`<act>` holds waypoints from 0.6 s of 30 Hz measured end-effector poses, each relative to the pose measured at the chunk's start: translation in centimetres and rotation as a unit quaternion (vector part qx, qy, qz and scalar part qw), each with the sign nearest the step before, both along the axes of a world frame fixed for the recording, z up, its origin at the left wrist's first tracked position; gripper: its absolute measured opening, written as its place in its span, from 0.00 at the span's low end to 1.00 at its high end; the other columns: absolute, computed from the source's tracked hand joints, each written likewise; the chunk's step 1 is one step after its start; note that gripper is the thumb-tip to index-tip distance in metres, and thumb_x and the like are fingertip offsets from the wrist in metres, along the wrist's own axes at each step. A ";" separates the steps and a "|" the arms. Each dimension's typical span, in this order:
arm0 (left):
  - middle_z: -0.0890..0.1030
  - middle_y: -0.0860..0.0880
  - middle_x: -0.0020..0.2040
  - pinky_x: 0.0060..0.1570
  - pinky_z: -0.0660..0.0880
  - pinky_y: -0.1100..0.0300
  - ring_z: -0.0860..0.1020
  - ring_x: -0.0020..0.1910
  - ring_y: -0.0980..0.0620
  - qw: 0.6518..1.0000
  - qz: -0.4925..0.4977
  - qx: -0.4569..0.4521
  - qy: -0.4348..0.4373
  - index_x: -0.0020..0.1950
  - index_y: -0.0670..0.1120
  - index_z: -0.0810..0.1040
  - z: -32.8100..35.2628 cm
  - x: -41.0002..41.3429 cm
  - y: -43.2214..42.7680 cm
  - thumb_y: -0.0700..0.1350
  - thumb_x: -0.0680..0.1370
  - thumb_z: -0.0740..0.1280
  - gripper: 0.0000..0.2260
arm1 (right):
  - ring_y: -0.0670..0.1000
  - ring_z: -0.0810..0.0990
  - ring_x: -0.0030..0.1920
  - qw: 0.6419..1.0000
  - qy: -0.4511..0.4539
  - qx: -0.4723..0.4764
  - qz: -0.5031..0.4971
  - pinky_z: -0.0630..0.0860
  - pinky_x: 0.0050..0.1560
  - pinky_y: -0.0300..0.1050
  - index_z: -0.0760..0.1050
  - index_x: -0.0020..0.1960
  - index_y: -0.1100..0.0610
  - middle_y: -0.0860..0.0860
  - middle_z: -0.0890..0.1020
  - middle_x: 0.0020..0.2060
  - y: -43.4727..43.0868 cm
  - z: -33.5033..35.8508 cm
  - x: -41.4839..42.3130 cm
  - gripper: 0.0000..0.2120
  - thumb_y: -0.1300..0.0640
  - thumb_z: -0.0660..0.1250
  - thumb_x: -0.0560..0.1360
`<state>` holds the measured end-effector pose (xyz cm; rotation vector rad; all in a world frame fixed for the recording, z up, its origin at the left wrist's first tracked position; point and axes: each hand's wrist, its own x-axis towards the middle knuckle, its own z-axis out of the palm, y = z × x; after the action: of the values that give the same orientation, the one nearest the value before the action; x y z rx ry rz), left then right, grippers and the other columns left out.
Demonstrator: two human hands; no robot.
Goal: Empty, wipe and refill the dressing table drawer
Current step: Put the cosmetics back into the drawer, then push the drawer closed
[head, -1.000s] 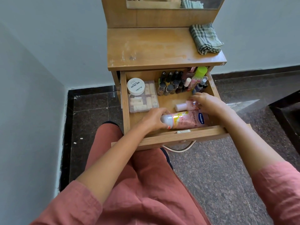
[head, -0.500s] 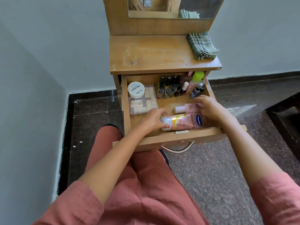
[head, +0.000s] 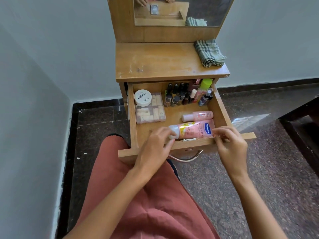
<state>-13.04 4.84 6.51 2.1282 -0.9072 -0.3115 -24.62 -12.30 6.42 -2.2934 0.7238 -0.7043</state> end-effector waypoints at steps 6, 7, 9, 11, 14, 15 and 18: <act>0.79 0.53 0.46 0.52 0.68 0.70 0.73 0.48 0.60 0.998 0.004 -0.066 -0.014 0.46 0.46 0.79 -1.7 -4.7 1.7 0.39 0.72 0.66 0.06 | 0.35 0.77 0.41 0.990 -0.038 0.123 -0.063 0.70 0.41 0.22 0.78 0.45 0.59 0.48 0.78 0.39 5.4 -1.9 -1.8 0.07 0.68 0.69 0.70; 0.80 0.53 0.46 0.51 0.68 0.71 0.73 0.47 0.60 0.998 0.007 -0.060 0.009 0.46 0.46 0.80 -2.3 -5.2 1.7 0.39 0.72 0.66 0.06 | 0.36 0.77 0.40 0.986 -0.030 0.145 -0.080 0.70 0.41 0.23 0.78 0.45 0.59 0.50 0.79 0.39 5.8 -2.5 -1.8 0.06 0.67 0.69 0.70; 0.82 0.51 0.46 0.48 0.69 0.73 0.76 0.46 0.60 0.993 0.036 -0.039 0.105 0.46 0.45 0.81 -3.3 -5.9 1.5 0.37 0.73 0.66 0.06 | 0.41 0.78 0.39 0.965 -0.006 0.222 -0.136 0.73 0.43 0.29 0.77 0.44 0.57 0.52 0.80 0.39 6.2 -4.1 -1.6 0.05 0.64 0.70 0.70; 0.83 0.49 0.46 0.47 0.69 0.71 0.78 0.44 0.57 0.974 0.092 -0.001 0.209 0.48 0.42 0.82 -4.4 -5.9 1.0 0.37 0.73 0.66 0.07 | 0.49 0.79 0.41 0.919 0.000 0.340 -0.201 0.76 0.46 0.41 0.76 0.44 0.57 0.55 0.81 0.40 6.1 -5.8 -1.2 0.04 0.63 0.69 0.71; 0.82 0.48 0.40 0.42 0.70 0.68 0.77 0.40 0.55 0.941 0.158 -0.011 0.299 0.46 0.42 0.81 -5.8 -5.7 0.2 0.38 0.74 0.66 0.05 | 0.49 0.79 0.38 0.826 -0.067 0.501 -0.251 0.79 0.38 0.36 0.75 0.49 0.65 0.57 0.79 0.40 6.1 -6.9 -0.4 0.06 0.64 0.66 0.74; 0.80 0.49 0.37 0.41 0.71 0.67 0.77 0.38 0.55 0.926 0.172 -0.036 0.334 0.42 0.43 0.81 -6.0 -5.7 0.0 0.39 0.74 0.66 0.04 | 0.49 0.79 0.37 0.802 -0.089 0.534 -0.251 0.78 0.34 0.33 0.74 0.48 0.65 0.56 0.79 0.38 6.3 -6.7 -0.2 0.04 0.65 0.65 0.74; 0.78 0.48 0.36 0.38 0.76 0.70 0.78 0.36 0.56 0.843 0.210 -0.147 0.474 0.38 0.43 0.77 -6.3 -5.7 -0.9 0.38 0.77 0.64 0.08 | 0.48 0.80 0.33 0.769 -0.126 0.579 -0.238 0.80 0.33 0.33 0.73 0.39 0.62 0.55 0.78 0.36 7.2 -5.6 0.2 0.07 0.66 0.63 0.76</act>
<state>-18.69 3.96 0.18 1.5125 0.0970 -0.8315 -24.44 -5.15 0.83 -0.8607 1.1815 -0.5108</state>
